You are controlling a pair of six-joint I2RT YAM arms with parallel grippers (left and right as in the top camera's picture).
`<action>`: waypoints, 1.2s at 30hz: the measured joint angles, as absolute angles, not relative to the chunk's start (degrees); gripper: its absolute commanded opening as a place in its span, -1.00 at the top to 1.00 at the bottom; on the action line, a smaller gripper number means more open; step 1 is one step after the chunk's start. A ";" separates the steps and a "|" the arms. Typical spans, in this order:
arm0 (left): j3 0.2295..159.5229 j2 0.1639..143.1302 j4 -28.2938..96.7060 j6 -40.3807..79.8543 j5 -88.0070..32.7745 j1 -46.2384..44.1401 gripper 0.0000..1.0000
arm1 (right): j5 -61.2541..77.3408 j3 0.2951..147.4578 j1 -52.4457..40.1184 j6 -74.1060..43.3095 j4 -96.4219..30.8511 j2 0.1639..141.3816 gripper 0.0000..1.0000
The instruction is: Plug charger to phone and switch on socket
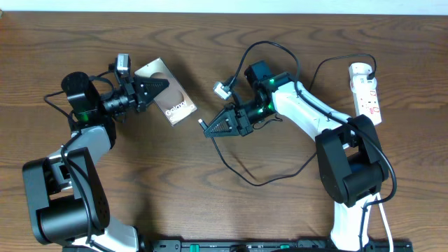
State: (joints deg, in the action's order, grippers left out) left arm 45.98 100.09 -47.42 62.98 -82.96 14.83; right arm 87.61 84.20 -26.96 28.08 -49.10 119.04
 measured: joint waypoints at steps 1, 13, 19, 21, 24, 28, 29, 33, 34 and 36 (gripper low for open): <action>45.98 100.09 -47.57 62.98 -82.78 14.83 0.85 | 87.66 84.23 -27.03 27.46 -48.40 119.04 0.97; 46.00 100.16 -58.26 67.53 -82.85 14.83 0.85 | 87.79 84.18 -28.62 21.93 -43.29 120.68 0.97; 46.00 100.16 -58.35 68.34 -83.50 14.83 0.85 | 87.79 84.18 -28.62 21.45 -42.02 120.97 0.97; 46.00 100.16 -58.50 68.60 -83.72 14.70 0.85 | 87.77 84.18 -28.62 20.95 -41.08 120.99 0.97; 46.00 100.16 -59.09 68.79 -83.77 14.15 0.85 | 87.70 84.16 -28.62 19.20 -38.98 121.03 0.98; 46.00 100.16 -60.23 68.84 -83.90 13.02 0.85 | 87.68 84.16 -28.64 17.54 -37.71 121.03 0.97; 46.00 100.16 -60.25 68.84 -83.92 12.75 0.86 | 87.68 84.16 -28.64 17.39 -37.67 121.03 0.97; 46.00 100.16 -60.27 68.84 -84.07 12.47 0.86 | 87.68 84.16 -28.64 16.91 -37.58 121.03 0.97; 46.00 100.16 -60.27 68.84 -84.09 12.47 0.85 | 87.68 84.18 -28.64 16.86 -37.47 121.03 0.98; 46.00 100.16 -60.27 68.88 -84.09 12.47 0.85 | 87.68 84.16 -28.64 16.84 -37.19 121.03 0.98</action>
